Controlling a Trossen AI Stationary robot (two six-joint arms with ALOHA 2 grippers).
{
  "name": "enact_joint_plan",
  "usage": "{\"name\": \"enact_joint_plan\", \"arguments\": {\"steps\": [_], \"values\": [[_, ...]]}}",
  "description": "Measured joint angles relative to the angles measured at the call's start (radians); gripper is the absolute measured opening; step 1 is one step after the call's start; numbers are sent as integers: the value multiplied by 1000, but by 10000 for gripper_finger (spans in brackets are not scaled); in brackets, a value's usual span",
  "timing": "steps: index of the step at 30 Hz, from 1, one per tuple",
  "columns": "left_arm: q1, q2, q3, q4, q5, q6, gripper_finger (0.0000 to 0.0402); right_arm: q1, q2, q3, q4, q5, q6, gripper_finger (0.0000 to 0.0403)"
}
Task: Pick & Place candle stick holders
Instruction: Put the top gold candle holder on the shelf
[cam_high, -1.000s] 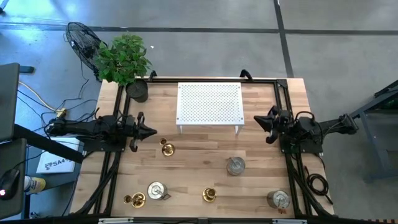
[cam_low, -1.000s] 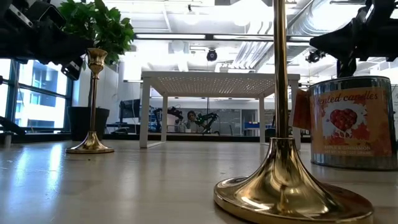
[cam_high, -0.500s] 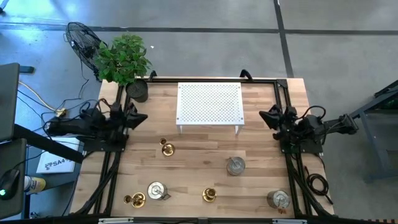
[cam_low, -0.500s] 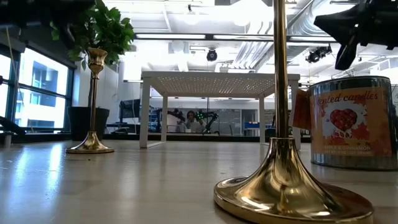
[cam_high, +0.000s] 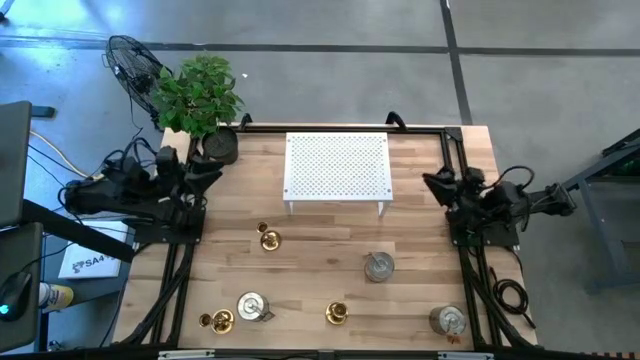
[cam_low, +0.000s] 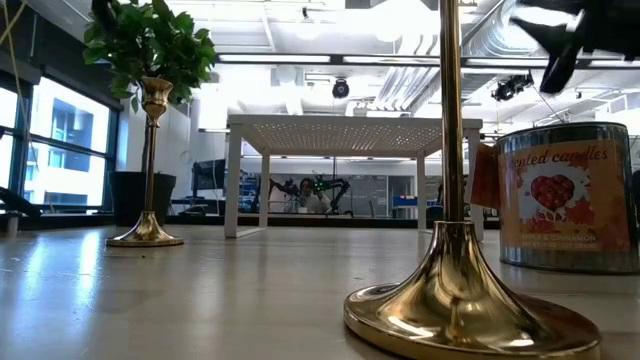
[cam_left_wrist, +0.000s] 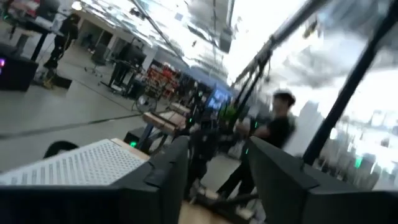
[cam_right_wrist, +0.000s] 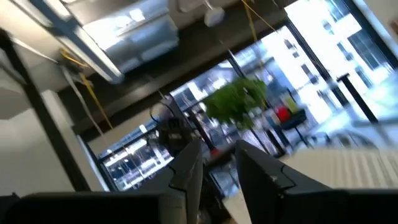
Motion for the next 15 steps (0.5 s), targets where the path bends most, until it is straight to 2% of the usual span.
{"name": "enact_joint_plan", "arguments": {"steps": [5, 9, 12, 15], "values": [[0, 103, 151, -77, 7, 39, 200, 0, 3, 138, -24, -27, -114, 106], [0, 191, 293, -180, 3, 119, 202, 0, 48, 258, -141, -36, -173, 109], [0, 254, 412, -323, 24, 126, 202, 0, 112, 331, -221, -25, -191, 109], [0, 315, 532, -542, 27, 126, 202, 0, 188, 382, -258, -26, -192, 109]]}}
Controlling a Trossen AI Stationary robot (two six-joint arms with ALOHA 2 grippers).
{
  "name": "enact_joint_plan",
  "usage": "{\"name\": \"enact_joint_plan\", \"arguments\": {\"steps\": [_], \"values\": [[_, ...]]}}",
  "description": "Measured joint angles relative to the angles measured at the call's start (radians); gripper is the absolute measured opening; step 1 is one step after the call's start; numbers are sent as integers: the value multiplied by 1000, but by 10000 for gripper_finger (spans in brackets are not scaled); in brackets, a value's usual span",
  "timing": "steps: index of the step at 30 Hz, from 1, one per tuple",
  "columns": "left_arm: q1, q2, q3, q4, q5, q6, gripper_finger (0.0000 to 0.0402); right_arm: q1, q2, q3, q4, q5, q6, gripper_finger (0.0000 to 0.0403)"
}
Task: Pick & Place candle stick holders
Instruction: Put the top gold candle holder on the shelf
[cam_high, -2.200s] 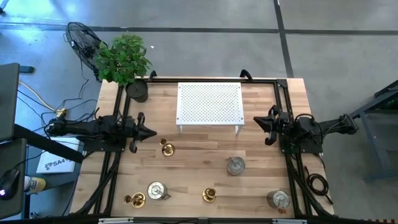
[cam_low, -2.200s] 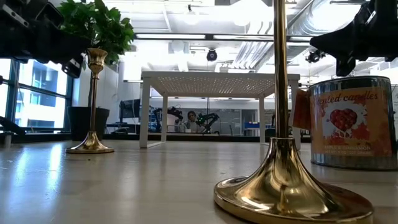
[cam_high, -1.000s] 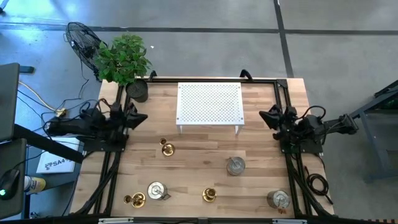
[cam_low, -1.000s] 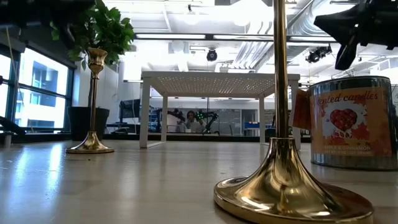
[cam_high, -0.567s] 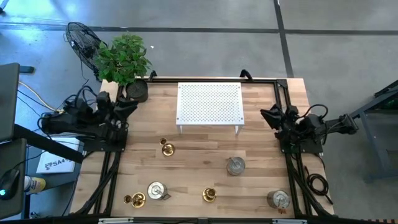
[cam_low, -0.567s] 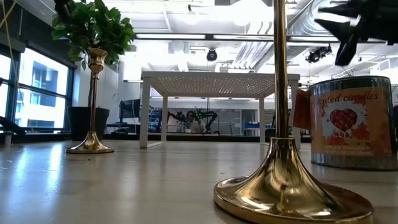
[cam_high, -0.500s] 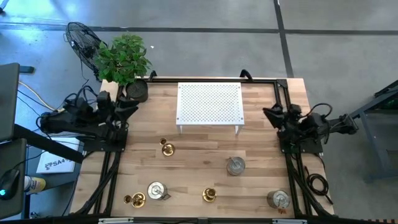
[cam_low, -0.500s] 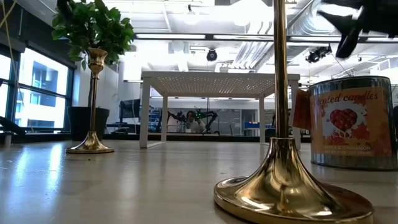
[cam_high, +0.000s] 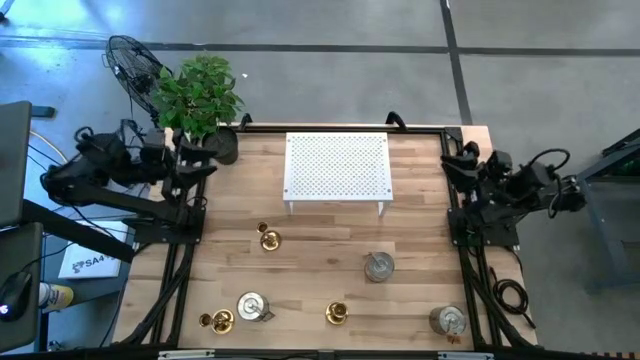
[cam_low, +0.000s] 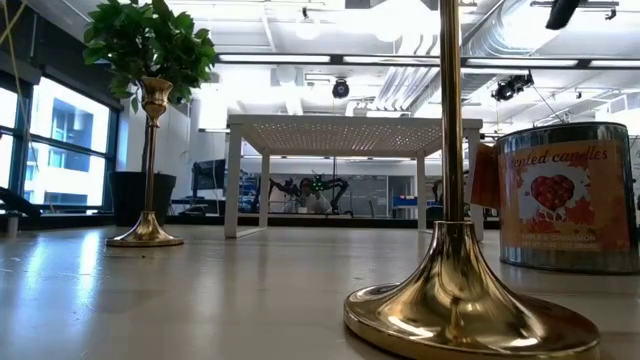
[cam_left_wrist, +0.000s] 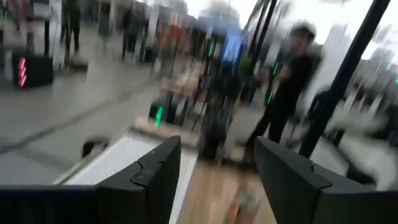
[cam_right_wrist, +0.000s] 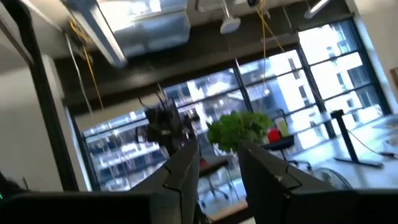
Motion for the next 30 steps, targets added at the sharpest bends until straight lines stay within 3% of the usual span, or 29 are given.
{"name": "enact_joint_plan", "arguments": {"steps": [6, 13, 18, 23, 30], "values": [[0, 128, 190, -311, 53, -23, 202, 0, 99, 78, -52, -46, 29, 108], [0, 258, 258, -295, 99, -10, 202, 0, 120, 137, -140, -117, 47, 108], [0, 332, 261, -312, 139, -20, 202, 0, 117, 184, -303, -166, 68, 108], [0, 405, 261, -328, 187, -131, 202, 0, 117, 193, -421, -219, 152, 108], [-18, 529, 261, -409, 366, -299, 202, 0, 118, 193, -538, -310, 153, 108]]}}
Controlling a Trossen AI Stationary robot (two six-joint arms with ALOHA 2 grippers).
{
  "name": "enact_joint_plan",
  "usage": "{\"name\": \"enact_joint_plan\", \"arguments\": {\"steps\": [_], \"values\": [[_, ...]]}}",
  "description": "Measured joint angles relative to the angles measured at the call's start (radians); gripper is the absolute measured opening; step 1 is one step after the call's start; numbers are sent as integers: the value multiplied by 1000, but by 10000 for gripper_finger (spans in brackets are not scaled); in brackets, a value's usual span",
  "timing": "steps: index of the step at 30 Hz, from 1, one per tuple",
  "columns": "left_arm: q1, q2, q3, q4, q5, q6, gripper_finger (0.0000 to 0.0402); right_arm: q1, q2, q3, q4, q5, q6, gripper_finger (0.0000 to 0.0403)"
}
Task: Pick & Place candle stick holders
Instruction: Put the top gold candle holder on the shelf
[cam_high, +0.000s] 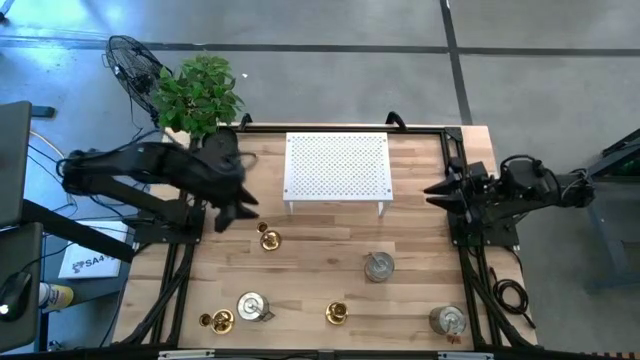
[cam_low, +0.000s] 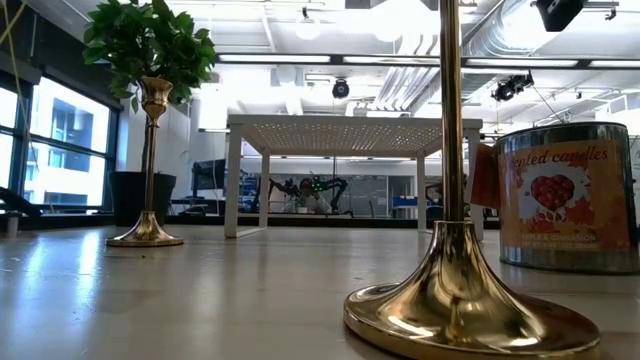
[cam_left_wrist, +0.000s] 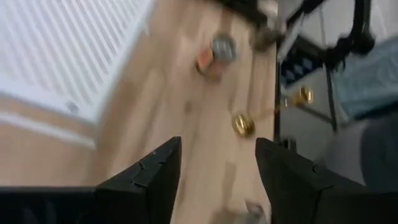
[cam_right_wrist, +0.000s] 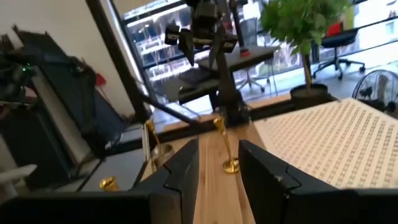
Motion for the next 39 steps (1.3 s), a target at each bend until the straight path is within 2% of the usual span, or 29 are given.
{"name": "enact_joint_plan", "arguments": {"steps": [5, 8, 18, 26, 33, 39], "values": [[-45, 79, 0, -49, 88, -12, 202, 0, 0, 0, -8, -1, -2, 108], [-47, 105, 0, -50, 113, -71, 202, 0, 0, 0, -21, 0, -47, 108], [-47, 156, -1, -135, -37, -334, 202, 0, 0, 0, -20, 67, -65, 108], [-47, 208, 0, -214, -61, -352, 202, 0, 0, 0, -20, 80, -63, 108], [-47, 221, 0, -230, -66, -466, 202, 0, 3, 0, -20, 86, -56, 108], [-47, 252, -1, -288, -95, -460, 202, 0, 4, 0, -20, 80, -31, 108]]}}
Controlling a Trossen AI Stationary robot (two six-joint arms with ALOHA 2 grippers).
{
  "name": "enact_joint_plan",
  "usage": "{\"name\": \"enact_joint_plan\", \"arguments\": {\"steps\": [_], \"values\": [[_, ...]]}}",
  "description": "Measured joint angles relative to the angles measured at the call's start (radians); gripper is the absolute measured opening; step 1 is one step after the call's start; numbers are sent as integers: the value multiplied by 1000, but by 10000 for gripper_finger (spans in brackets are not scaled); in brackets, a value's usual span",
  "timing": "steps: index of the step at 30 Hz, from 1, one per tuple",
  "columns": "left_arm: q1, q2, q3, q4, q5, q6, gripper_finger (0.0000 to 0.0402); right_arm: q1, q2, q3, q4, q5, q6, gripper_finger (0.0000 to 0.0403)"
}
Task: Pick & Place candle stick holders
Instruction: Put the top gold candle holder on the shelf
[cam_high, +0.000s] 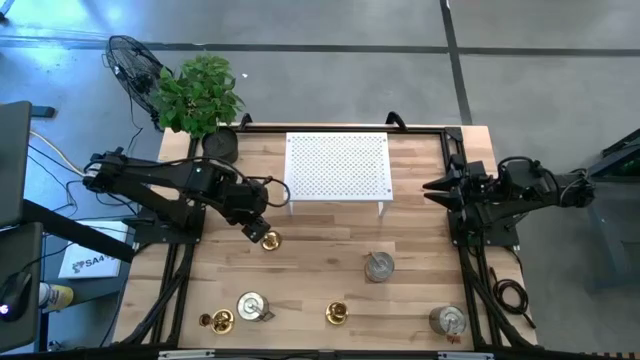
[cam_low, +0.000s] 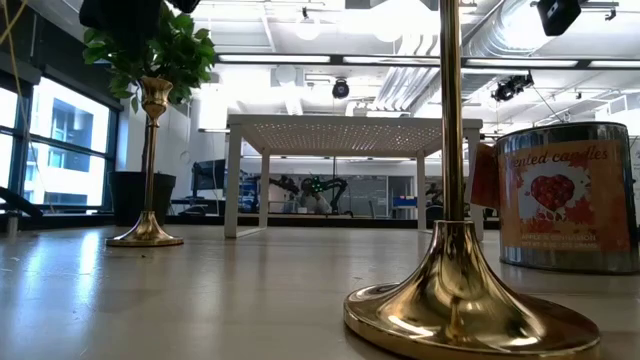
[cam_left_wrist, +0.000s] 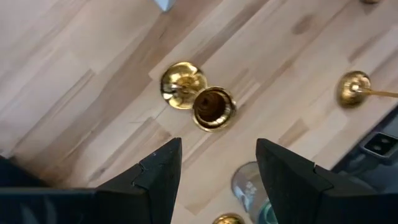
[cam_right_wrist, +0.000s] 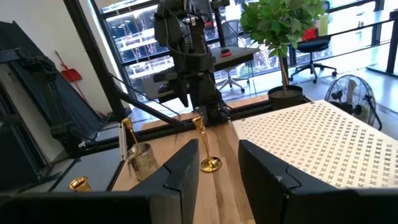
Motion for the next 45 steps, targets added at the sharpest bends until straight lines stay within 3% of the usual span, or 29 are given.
{"name": "enact_joint_plan", "arguments": {"steps": [22, 45], "values": [[0, 100, 1, 25, -17, 11, 202, 0, 37, -1, -2, -28, 36, 108], [1, 99, 1, 52, -45, 45, 202, 0, 38, -1, -16, -28, 11, 108]]}}
